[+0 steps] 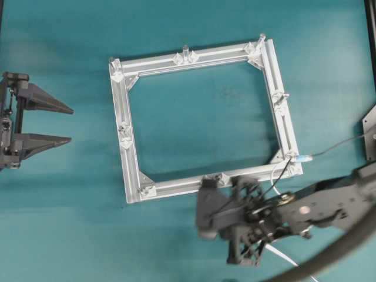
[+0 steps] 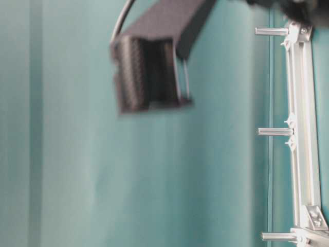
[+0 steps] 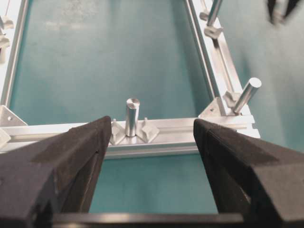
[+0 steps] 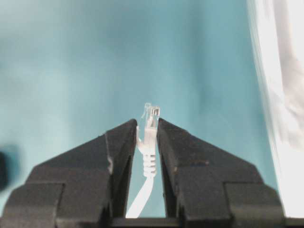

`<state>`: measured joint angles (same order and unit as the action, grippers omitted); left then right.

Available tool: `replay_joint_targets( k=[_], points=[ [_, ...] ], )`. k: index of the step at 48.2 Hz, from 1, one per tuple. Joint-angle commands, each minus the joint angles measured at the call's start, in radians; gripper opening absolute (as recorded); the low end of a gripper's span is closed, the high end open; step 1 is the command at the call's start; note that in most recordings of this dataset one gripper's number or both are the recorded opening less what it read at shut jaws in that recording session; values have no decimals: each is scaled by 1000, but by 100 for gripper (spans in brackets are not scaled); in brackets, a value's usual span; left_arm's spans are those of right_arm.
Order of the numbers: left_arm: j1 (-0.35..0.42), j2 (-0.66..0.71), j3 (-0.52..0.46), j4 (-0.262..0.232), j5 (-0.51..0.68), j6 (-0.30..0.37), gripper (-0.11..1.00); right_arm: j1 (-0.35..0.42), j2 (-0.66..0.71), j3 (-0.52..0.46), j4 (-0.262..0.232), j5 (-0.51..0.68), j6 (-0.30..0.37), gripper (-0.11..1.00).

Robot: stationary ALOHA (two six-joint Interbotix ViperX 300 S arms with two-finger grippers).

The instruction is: Move the cable alternately left and right between 8 pins so it hooks onto each one.

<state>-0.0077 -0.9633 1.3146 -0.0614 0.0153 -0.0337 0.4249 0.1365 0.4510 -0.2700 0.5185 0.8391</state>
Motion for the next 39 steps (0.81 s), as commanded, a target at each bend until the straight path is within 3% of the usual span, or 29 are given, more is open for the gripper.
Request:
replay_joint_targets(
  k=[1,10,13,17,23,39],
  points=[
    [-12,3,-8,-2,-3,-8,73,5,-75,21,-130,61,153,18],
    [-23,3,-11,-2,-3,-8,73,3,-110,44,-408,282,591,18],
    [-25,3,-11,-2,-3,-8,73,0,-107,52,-451,313,693,18],
    [-23,3,-6,-2,-3,-8,73,-15,-101,60,-457,311,788,18],
    [-25,3,-5,-2,5,-8,73,-46,-86,61,-463,299,848,18],
    [-26,2,29,-2,17,-9,73,-167,-61,61,-468,166,831,18]
  ],
)
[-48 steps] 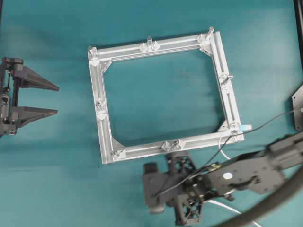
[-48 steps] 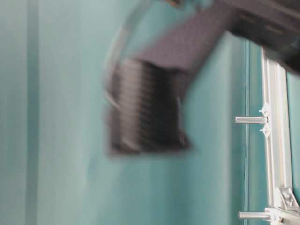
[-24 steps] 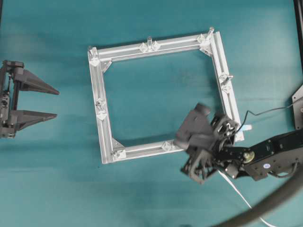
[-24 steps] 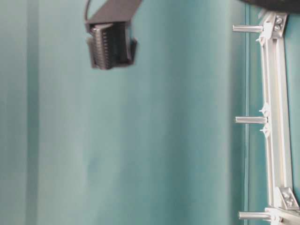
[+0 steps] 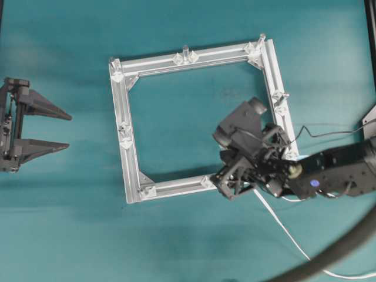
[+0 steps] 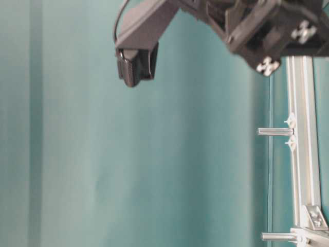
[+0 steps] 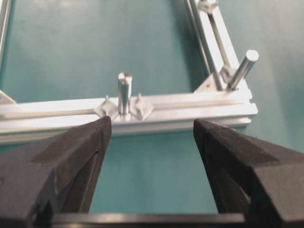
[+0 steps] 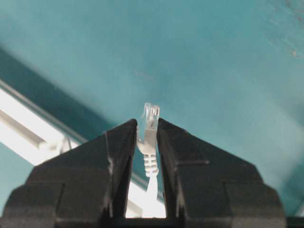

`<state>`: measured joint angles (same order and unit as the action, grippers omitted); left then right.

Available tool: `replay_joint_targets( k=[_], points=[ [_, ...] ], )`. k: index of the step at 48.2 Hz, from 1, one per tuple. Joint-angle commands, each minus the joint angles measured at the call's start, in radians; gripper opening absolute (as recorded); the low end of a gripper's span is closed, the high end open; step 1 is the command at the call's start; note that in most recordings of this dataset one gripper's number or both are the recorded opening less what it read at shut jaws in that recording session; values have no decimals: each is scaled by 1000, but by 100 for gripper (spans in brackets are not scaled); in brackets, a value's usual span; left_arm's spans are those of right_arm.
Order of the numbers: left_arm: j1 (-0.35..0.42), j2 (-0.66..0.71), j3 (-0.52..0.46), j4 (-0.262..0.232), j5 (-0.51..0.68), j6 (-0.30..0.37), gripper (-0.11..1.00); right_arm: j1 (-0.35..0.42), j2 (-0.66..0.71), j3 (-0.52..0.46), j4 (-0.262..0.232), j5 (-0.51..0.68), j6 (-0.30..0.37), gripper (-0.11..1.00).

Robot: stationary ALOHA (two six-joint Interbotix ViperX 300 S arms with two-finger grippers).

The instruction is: Move the cable alternately left and right between 8 pins so it hooks onto each one.

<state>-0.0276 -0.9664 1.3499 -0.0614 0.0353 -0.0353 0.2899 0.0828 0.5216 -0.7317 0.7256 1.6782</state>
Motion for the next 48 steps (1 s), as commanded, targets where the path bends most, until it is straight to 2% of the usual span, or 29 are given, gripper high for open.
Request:
replay_joint_targets(
  k=[1,9,19,26,33,42,48],
  points=[
    [-8,5,-5,-2,-5,-8,73,-41,-5,-9,-6,-58,-15,18],
    [-12,3,3,-2,-3,-9,73,-110,14,-18,-6,-147,-126,18],
    [-26,3,6,-2,9,-6,73,-176,31,-66,25,-166,-350,18],
    [-26,3,5,-2,15,-5,73,-178,60,-101,60,-181,-554,18],
    [-26,3,3,-2,15,-6,73,-172,83,-147,143,-206,-759,18],
    [-26,3,-25,-2,11,-5,73,-152,107,-206,189,-202,-917,18],
    [-26,3,-17,-2,15,-3,73,-126,121,-230,210,-202,-992,18]
  ],
)
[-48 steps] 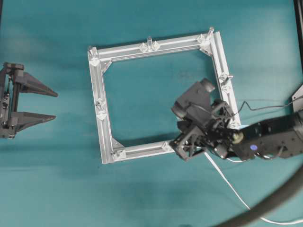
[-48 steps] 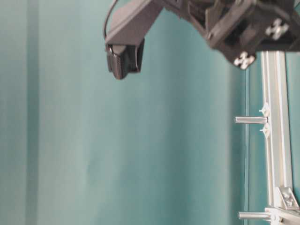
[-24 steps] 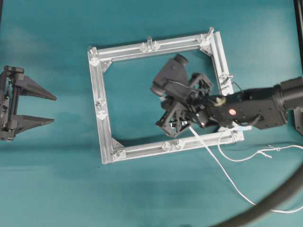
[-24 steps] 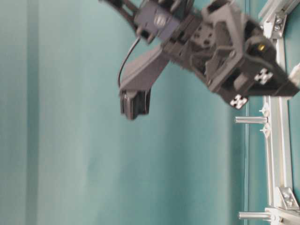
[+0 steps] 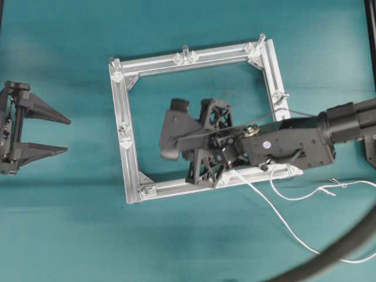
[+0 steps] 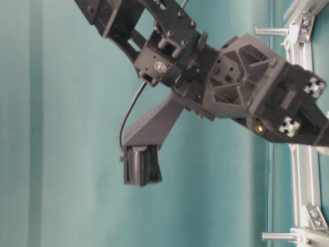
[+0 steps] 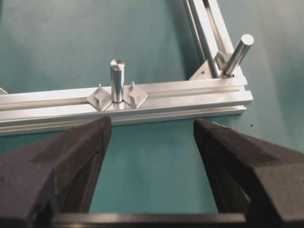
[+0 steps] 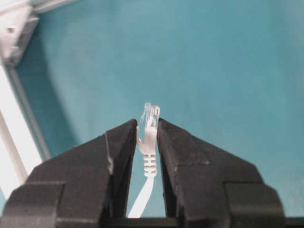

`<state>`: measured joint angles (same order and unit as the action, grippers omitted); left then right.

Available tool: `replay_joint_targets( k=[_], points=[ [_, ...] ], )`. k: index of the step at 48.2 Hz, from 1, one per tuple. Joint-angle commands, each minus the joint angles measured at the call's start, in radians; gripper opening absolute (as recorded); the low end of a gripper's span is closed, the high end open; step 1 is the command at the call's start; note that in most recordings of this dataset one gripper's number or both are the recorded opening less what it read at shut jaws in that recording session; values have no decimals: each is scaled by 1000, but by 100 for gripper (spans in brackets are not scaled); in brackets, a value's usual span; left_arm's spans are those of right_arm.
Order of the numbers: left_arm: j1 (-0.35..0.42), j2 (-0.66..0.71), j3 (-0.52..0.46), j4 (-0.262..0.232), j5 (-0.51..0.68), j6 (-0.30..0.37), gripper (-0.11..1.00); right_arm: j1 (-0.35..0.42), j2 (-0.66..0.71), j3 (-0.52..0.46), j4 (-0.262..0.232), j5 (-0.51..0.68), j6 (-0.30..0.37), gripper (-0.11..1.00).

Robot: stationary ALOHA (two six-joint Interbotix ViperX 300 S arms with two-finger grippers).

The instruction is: Move the cable alternately left and right between 8 pins so it hooks onto each one.

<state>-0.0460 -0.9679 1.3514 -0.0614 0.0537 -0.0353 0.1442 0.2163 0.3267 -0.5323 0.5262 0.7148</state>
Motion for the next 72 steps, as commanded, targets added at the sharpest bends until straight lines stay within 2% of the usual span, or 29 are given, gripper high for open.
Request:
replay_joint_targets(
  k=[1,13,21,26,29,32,37,39,49,57,72],
  points=[
    [-8,6,-15,0,-3,-2,73,26,-9,-38,14,-3,-41,18],
    [-6,5,-44,-2,-3,-3,73,110,5,-67,25,-9,-176,18],
    [0,-5,-38,0,-3,3,73,156,35,-127,25,0,-227,18],
    [0,-114,-14,0,-2,5,73,178,61,-175,25,9,-249,18],
    [5,-245,14,2,14,6,73,190,78,-204,25,21,-267,18],
    [12,-357,35,2,63,8,73,202,97,-233,25,38,-288,18],
    [14,-489,35,2,222,6,73,222,130,-281,28,60,-327,17],
    [14,-511,32,2,213,12,73,227,143,-298,29,63,-342,17],
    [17,-449,18,3,212,6,73,241,202,-397,71,78,-396,17],
    [18,-400,11,3,204,6,73,245,272,-512,106,156,-414,17],
    [17,-407,12,3,202,6,73,247,394,-729,124,241,-423,17]
  ],
)
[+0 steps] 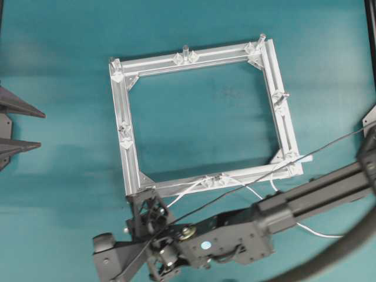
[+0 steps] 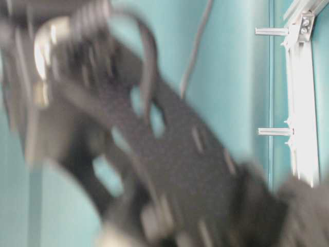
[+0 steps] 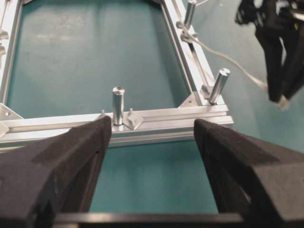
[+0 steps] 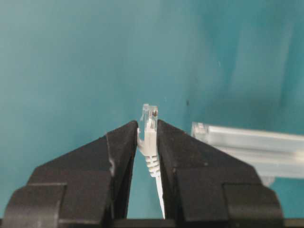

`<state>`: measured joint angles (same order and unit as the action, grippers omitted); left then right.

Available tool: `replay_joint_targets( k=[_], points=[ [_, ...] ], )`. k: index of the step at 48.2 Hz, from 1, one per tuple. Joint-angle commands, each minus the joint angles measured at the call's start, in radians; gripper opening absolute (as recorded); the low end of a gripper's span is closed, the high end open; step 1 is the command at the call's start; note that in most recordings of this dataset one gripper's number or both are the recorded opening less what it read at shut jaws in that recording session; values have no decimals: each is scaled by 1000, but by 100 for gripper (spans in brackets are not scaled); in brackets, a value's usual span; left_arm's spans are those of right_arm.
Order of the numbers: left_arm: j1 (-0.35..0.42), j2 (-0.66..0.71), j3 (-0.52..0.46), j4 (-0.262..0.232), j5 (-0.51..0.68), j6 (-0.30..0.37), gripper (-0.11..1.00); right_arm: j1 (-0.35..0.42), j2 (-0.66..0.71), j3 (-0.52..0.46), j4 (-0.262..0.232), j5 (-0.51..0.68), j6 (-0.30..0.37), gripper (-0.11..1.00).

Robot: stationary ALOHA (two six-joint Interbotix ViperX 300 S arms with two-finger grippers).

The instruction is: Move the cable alternately left and right between 8 pins so it hooks onto each one.

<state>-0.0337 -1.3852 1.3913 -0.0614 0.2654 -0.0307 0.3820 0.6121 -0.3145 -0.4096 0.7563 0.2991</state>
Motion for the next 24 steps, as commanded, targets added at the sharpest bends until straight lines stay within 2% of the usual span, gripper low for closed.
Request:
replay_joint_targets(
  k=[1,16,24],
  points=[
    [5,11,-28,3,-9,2,73,8,6,-103,2,15,-8,17],
    [6,11,-28,3,-9,2,73,-37,117,-305,51,112,-2,17],
    [6,11,-28,3,-9,2,73,-60,149,-380,78,147,31,17]
  ],
)
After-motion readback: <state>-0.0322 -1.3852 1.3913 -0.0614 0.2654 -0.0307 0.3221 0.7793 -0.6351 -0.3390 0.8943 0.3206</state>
